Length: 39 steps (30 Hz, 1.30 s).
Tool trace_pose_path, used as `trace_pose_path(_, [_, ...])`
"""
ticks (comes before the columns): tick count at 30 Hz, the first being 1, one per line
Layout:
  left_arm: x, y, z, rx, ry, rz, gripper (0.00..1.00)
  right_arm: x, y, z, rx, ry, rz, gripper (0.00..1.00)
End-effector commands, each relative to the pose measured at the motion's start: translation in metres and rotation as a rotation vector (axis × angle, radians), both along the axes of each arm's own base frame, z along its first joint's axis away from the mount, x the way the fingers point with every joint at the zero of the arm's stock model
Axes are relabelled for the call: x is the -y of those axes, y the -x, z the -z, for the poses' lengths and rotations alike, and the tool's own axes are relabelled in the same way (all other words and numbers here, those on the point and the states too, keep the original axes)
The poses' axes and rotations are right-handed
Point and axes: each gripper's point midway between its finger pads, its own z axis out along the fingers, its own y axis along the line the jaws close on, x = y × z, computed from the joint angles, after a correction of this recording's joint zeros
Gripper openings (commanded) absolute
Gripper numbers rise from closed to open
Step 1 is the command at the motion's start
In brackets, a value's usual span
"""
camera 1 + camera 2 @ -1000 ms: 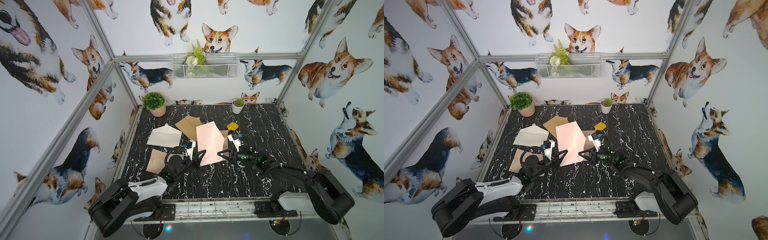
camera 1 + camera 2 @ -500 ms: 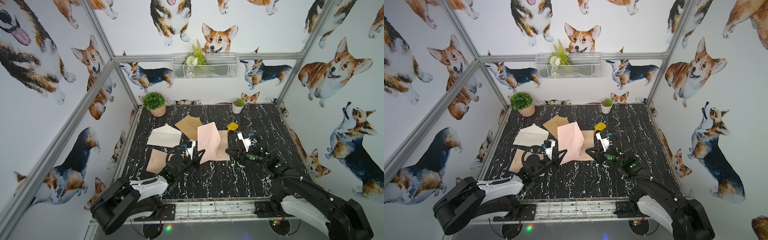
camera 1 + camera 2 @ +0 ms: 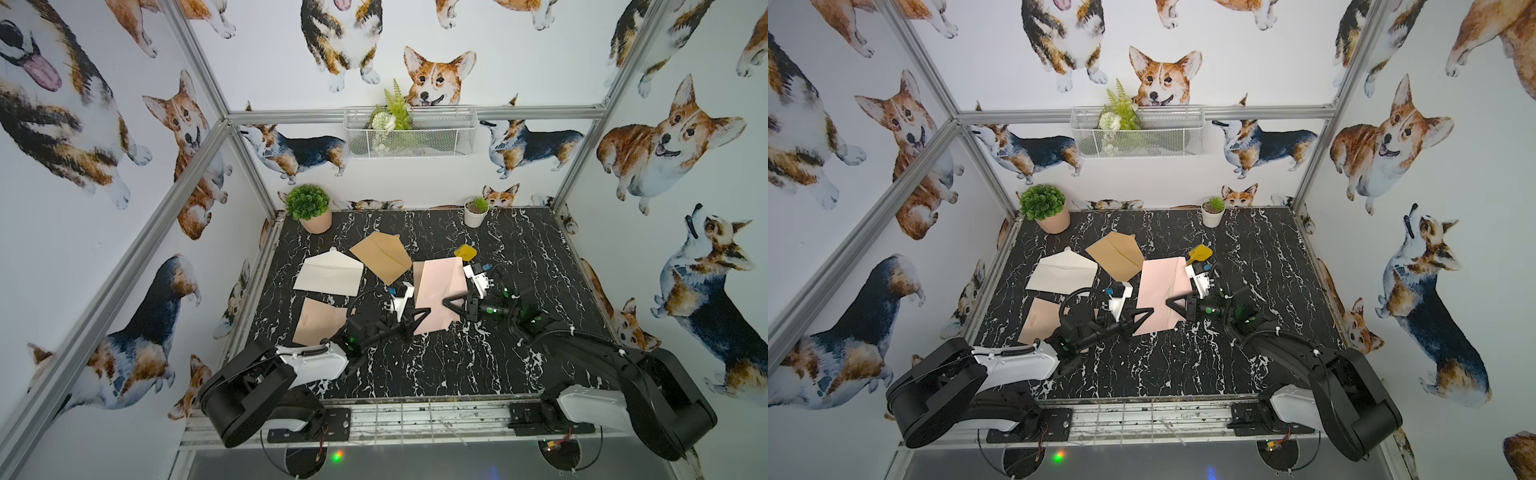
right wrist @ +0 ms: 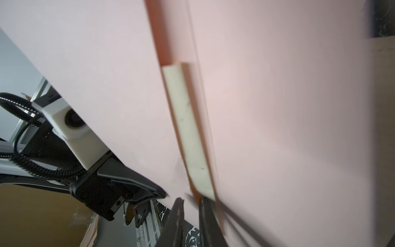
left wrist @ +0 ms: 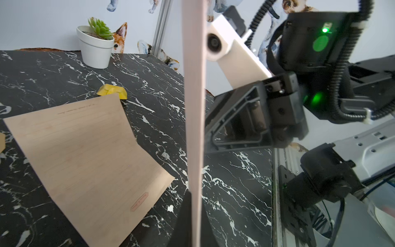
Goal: Take the letter paper out of the envelope
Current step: Take out the letter paper from the envelope.
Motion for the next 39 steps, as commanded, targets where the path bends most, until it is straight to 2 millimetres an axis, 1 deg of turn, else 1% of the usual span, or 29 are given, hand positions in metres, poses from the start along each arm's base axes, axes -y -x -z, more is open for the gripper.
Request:
trace_pose_path(1, [0.005,0.006,-0.004,0.055,-0.022,0.027,0.0,-0.007,-0.006,-0.019,0.046,-0.064,-0.024,0.17])
trace_pose_path(5, [0.006,0.008,-0.006,0.062,-0.02,0.029,0.0,-0.004,-0.01,-0.021,0.05,-0.069,-0.01,0.17])
trace_pose_path(13, [0.006,0.011,-0.009,0.069,-0.013,0.033,0.0,0.002,-0.008,-0.02,0.065,-0.038,0.005,0.17])
trace_pose_path(24, [0.001,0.01,-0.011,0.087,-0.014,0.011,0.0,0.008,-0.007,-0.001,0.054,0.029,0.022,0.18])
trace_pose_path(29, [0.001,0.01,-0.011,0.088,-0.013,0.012,0.0,0.008,-0.007,0.004,0.042,0.038,0.02,0.23])
trace_pose_path(34, [0.001,0.01,-0.01,0.088,-0.015,0.011,0.0,0.006,-0.008,0.007,0.029,0.039,0.014,0.24])
trace_pose_path(39, [0.0,0.01,-0.011,0.089,-0.014,0.008,0.0,0.003,-0.009,0.003,0.026,0.015,0.001,0.24])
